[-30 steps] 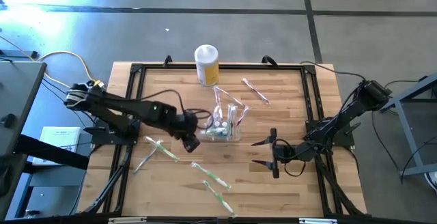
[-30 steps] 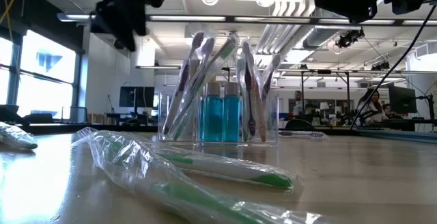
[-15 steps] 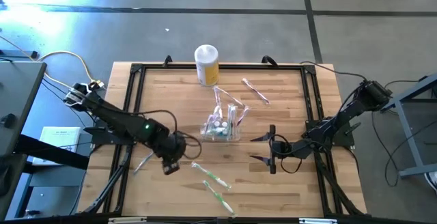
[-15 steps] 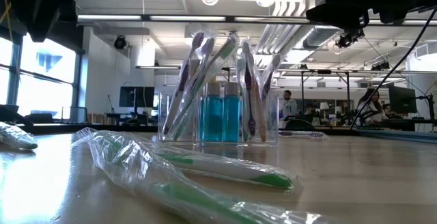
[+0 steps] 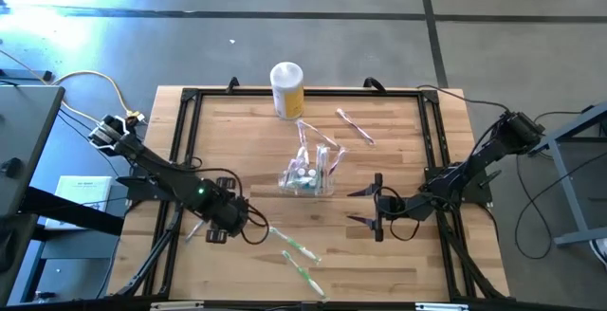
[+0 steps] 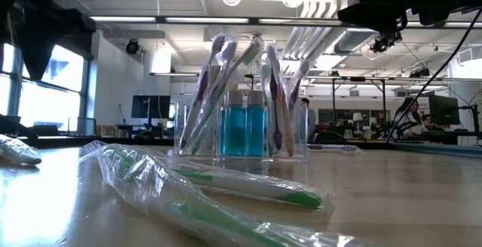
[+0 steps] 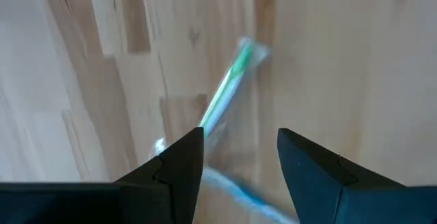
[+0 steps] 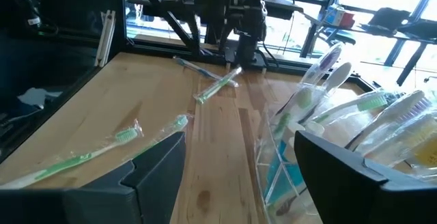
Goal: Pick & Place toothbrushing station
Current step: Put the green toothbrush into the transparent organizer
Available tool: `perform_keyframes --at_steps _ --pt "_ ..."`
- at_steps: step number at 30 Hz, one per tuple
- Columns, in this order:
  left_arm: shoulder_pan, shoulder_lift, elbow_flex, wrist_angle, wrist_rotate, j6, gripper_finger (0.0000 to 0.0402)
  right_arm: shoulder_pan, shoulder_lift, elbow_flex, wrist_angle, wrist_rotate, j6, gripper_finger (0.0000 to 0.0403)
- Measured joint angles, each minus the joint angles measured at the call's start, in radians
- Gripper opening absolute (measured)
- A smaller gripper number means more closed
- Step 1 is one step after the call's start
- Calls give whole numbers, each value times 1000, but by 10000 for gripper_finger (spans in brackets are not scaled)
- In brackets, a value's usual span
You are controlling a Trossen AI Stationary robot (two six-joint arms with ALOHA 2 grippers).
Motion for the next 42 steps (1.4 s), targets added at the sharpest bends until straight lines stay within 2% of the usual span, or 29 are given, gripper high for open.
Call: perform_keyframes --at_steps 12,24,32,38,42 --pt "2 0 -182 141 -6 5 180 0 0 0 0 -1 0 266" --pt "2 0 -294 200 6 1 180 0 0 0 0 0 -2 266" --pt "2 0 -366 311 -71 48 180 0 0 0 0 -1 -4 266" --pt "2 -7 -446 413 -66 33 179 0 0 0 -1 0 -4 266" --pt "1 -5 -451 409 -64 10 159 -7 0 0 -1 -3 -4 266"
